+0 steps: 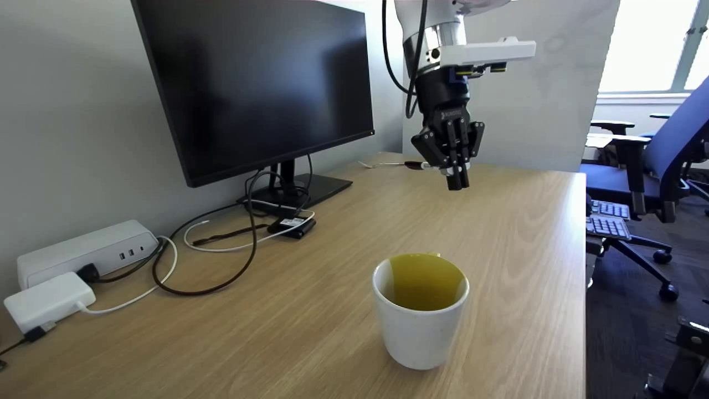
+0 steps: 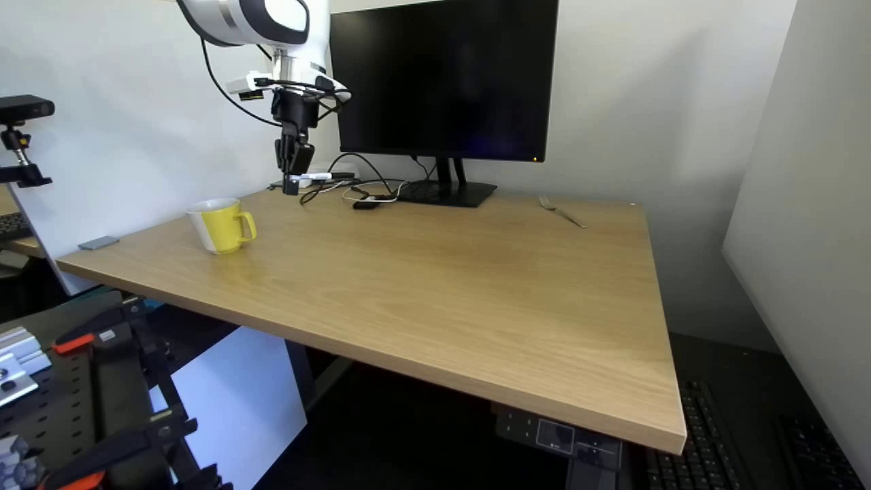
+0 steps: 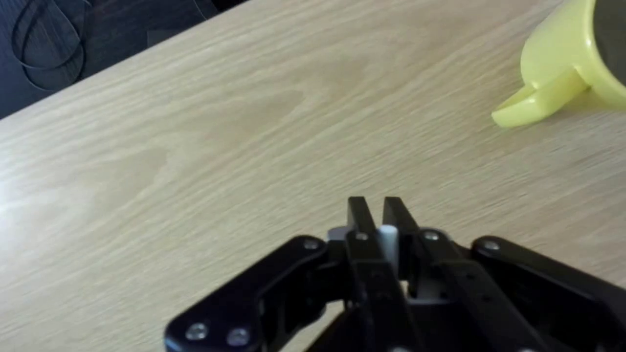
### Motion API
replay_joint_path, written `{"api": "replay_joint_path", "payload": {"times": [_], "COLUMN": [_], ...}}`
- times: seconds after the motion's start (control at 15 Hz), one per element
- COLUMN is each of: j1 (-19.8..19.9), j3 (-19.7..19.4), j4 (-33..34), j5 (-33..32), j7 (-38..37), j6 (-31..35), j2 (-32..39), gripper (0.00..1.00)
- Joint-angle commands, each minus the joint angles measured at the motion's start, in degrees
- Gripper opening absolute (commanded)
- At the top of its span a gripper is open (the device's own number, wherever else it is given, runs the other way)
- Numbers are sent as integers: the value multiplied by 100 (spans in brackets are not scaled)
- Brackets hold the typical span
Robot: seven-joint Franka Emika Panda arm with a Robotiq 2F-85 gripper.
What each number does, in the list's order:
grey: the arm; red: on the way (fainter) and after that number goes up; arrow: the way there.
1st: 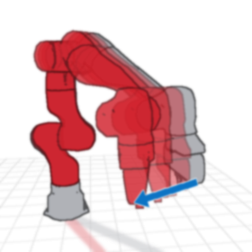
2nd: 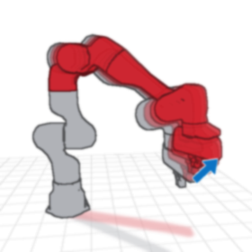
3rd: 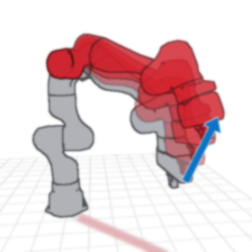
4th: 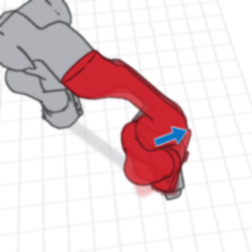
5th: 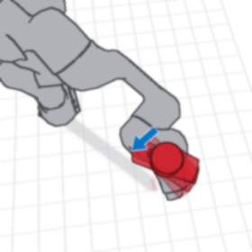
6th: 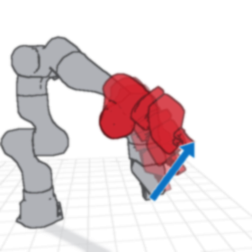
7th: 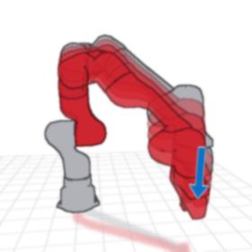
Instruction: Move the cup to the left, put the marker inside the cup then take it out and place it on the table
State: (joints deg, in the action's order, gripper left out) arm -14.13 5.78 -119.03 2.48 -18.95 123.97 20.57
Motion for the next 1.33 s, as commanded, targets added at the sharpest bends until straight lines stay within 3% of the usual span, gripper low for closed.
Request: {"api": "replay_joint_path", "payload": {"times": [0.0, 0.67, 0.73, 0.87, 1.27], "j1": [225, 593, 611, 618, 645], "j3": [63, 87, 95, 96, 96], "j4": [-240, -131, -100, -34, 64], "j5": [70, 122, 135, 113, 110], "j7": [599, 1550, 1580, 1632, 1731], "j6": [740, 1791, 1805, 1789, 1750], "j2": [68, 1268, 1317, 1363, 1381], "gripper": [3, 3, 37, 42, 84]}}
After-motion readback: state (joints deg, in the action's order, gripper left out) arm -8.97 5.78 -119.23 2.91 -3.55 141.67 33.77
